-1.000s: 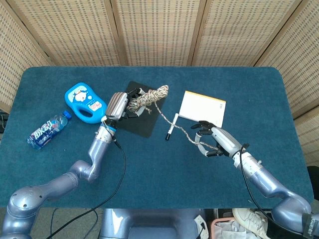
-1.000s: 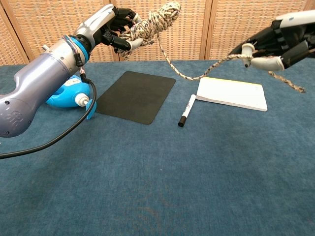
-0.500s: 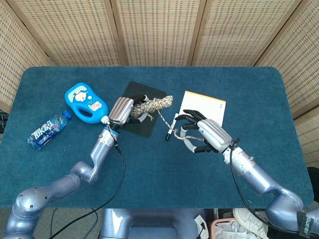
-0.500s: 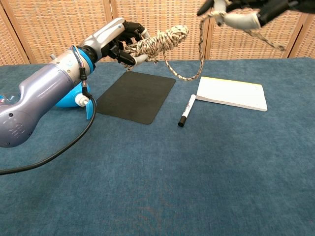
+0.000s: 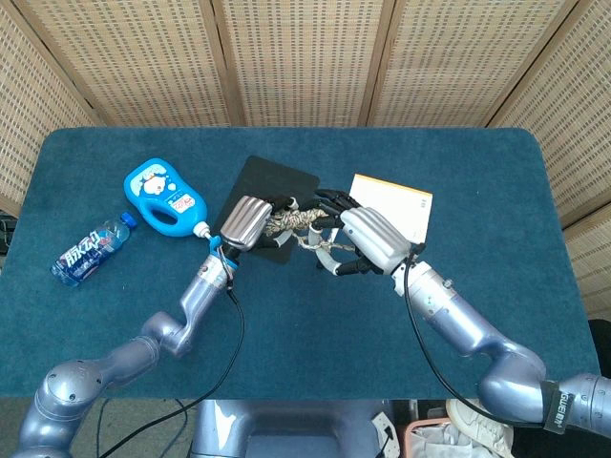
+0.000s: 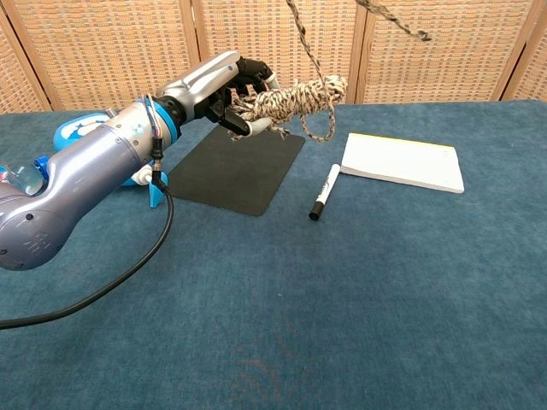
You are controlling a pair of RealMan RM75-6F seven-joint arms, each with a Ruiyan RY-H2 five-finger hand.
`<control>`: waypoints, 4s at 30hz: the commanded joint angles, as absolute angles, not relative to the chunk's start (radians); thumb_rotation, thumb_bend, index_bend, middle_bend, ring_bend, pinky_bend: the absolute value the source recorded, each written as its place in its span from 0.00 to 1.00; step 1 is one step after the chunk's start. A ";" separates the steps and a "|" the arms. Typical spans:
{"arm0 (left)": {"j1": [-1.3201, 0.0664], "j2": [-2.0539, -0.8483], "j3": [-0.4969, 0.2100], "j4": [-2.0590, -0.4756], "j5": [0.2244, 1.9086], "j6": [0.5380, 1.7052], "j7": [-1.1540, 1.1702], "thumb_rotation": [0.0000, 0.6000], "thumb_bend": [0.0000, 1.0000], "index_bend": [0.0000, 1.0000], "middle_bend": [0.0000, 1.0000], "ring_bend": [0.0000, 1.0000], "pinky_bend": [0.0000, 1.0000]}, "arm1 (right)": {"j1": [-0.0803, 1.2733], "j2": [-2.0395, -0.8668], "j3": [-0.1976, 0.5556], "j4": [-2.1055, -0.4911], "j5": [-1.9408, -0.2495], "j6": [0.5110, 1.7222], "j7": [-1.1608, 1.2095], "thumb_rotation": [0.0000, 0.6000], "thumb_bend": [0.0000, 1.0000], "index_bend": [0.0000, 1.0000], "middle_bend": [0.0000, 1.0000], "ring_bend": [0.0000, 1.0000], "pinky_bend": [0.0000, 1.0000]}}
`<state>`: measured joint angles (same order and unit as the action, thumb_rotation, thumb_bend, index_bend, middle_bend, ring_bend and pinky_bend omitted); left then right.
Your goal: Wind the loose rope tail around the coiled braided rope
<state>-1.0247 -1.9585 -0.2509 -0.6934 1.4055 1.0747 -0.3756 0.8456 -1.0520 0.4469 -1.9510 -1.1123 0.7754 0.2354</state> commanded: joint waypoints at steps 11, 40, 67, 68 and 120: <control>-1.045 -1.973 -0.253 -0.683 1.406 1.055 -0.324 1.00 0.73 0.68 0.59 0.54 0.67 | 0.965 -1.073 0.494 -1.993 -0.860 0.757 0.210 1.00 0.53 0.76 0.18 0.00 0.00; -1.062 -1.991 -0.272 -0.702 1.369 1.006 -0.226 1.00 0.73 0.68 0.59 0.54 0.67 | 0.930 -1.018 0.513 -2.041 -0.894 0.744 0.331 1.00 0.53 0.76 0.18 0.00 0.00; -1.012 -1.871 -0.095 -0.806 1.594 1.150 -0.433 1.00 0.72 0.68 0.59 0.54 0.67 | 1.109 -1.161 0.481 -1.607 -0.564 0.654 0.305 1.00 0.53 0.76 0.18 0.00 0.00; -1.009 -1.866 -0.092 -0.810 1.599 1.157 -0.443 1.00 0.72 0.68 0.59 0.54 0.67 | 1.110 -1.163 0.474 -1.588 -0.554 0.643 0.303 1.00 0.53 0.76 0.18 0.00 0.00; -0.984 -1.887 -0.346 -0.977 1.319 1.114 -0.442 1.00 0.72 0.69 0.60 0.54 0.67 | 0.668 -1.233 0.531 -1.552 -0.848 0.277 0.628 1.00 0.54 0.76 0.18 0.00 0.00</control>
